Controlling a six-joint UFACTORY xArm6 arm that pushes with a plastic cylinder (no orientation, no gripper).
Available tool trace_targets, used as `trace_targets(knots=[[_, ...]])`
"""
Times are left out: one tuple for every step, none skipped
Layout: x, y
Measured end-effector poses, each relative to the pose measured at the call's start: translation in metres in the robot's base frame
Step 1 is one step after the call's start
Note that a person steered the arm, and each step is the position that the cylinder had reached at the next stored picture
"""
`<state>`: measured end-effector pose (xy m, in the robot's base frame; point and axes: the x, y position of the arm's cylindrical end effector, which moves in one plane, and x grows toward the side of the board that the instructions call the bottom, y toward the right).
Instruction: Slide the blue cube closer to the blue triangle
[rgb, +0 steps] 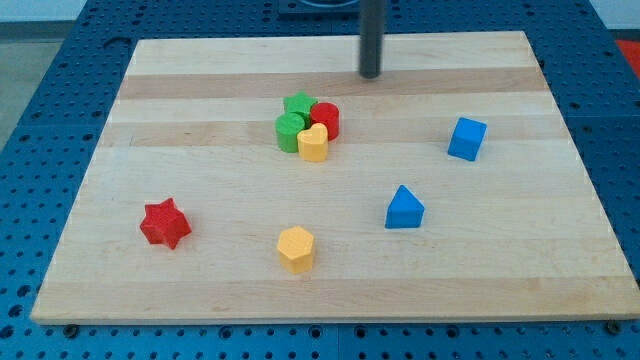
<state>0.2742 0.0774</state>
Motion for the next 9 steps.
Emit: trace_targets(knots=[[0.025, 0.072], [0.052, 0.095], [0.093, 0.095], [0.121, 0.091], [0.142, 0.071], [0.154, 0.086], [0.161, 0.099], [0.184, 0.099], [0.188, 0.076]])
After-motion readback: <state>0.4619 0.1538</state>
